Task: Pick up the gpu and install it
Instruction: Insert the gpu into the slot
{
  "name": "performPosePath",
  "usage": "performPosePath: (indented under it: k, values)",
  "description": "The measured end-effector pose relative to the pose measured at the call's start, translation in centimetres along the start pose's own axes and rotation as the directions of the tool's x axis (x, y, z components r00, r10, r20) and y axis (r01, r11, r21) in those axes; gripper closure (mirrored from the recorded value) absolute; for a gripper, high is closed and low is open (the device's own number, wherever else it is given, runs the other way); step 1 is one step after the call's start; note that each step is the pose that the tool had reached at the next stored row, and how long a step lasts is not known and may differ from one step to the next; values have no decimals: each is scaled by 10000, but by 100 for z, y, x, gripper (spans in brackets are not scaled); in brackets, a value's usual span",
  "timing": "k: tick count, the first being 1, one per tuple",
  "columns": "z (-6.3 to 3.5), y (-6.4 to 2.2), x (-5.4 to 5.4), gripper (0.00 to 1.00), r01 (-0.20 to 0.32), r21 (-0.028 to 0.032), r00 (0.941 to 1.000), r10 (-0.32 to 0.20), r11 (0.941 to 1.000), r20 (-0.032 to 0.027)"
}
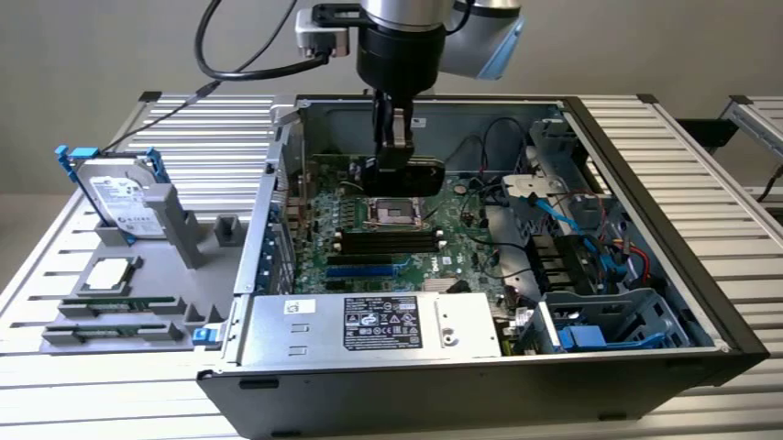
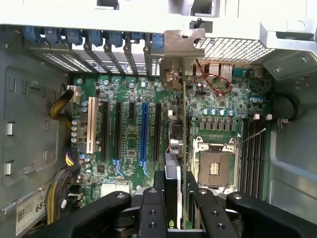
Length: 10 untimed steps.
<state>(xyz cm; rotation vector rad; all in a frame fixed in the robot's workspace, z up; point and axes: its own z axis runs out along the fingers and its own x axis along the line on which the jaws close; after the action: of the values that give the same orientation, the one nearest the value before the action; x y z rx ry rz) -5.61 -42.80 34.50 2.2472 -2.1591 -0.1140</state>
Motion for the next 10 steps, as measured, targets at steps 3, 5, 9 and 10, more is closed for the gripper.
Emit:
performPosePath:
  k: [3, 5, 9, 10]
  values:
    - [0, 3, 7, 73, -1, 0, 10000, 1, 10000, 0]
    - [0, 3, 8, 73, 1, 9, 10000, -1, 10000, 4]
    - [1, 20, 12, 73, -8, 90, 10000, 8, 10000, 3]
    - [1, 23, 11, 73, -23, 108, 10000, 23, 9999, 4]
